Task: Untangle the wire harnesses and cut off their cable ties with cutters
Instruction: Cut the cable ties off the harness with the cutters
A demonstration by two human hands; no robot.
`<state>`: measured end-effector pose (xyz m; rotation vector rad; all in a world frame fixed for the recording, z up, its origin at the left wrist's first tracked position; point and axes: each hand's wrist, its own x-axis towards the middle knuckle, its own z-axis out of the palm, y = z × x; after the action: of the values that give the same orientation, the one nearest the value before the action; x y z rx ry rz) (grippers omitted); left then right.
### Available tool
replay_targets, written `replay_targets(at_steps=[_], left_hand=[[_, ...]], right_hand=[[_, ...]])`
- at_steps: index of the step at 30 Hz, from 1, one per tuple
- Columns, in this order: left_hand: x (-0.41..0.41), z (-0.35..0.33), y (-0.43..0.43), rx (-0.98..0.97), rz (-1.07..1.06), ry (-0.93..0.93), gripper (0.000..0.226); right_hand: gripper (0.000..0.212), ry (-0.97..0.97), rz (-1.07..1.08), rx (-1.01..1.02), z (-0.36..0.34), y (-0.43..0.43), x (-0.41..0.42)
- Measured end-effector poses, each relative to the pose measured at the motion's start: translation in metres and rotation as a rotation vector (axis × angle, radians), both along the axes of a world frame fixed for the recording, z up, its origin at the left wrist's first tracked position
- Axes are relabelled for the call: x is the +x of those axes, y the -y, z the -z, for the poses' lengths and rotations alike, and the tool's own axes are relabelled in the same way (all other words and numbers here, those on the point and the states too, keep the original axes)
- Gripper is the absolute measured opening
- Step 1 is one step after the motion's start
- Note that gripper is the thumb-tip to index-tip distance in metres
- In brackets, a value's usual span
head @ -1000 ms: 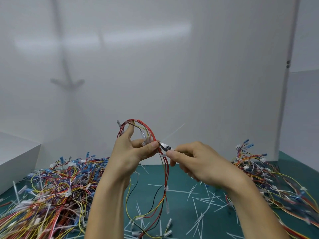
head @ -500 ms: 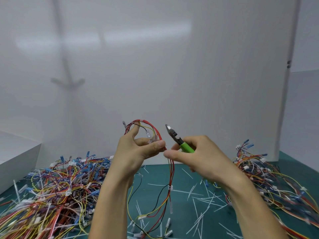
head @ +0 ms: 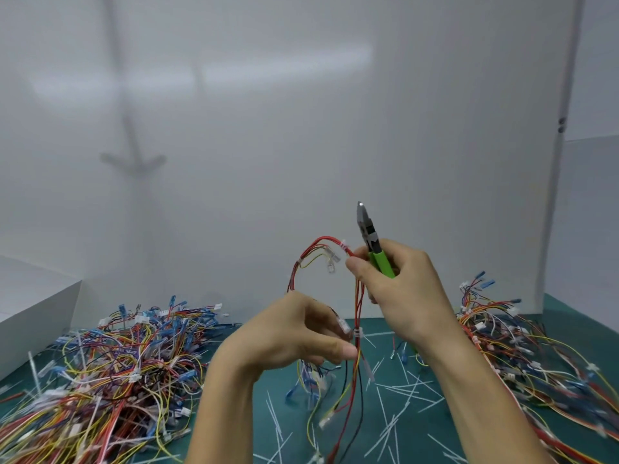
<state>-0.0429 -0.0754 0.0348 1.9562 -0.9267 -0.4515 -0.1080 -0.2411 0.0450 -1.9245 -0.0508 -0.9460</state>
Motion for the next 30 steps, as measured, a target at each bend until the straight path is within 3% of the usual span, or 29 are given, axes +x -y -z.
replay_targets(at_steps=[11,17,19,21,24,30], left_hand=[[-0.005,-0.001,0.012,-0.177,-0.171,0.03,0.007],[0.0,-0.002,0.009,-0.484,-0.399,-0.02,0.003],[0.002,-0.003,0.006,-0.584,-0.433,-0.062,0.004],[0.002,-0.004,0.005,-0.657,-0.46,-0.074,0.004],[0.002,-0.006,0.006,-0.744,-0.498,-0.053,0.003],[0.002,-0.007,0.004,-0.771,-0.498,-0.011,0.004]], right_hand=[[0.017,0.027,-0.052,0.114,0.001,-0.006,0.002],[0.039,-0.111,-0.19,0.143,-0.001,-0.005,0.0],[0.053,-0.276,-0.226,0.044,-0.003,0.001,-0.006],[0.06,-0.438,-0.181,-0.187,-0.003,0.006,-0.012],[0.066,-0.54,-0.053,-0.47,0.0,0.009,-0.013],[0.069,-0.512,-0.013,-0.456,0.002,0.004,-0.01]])
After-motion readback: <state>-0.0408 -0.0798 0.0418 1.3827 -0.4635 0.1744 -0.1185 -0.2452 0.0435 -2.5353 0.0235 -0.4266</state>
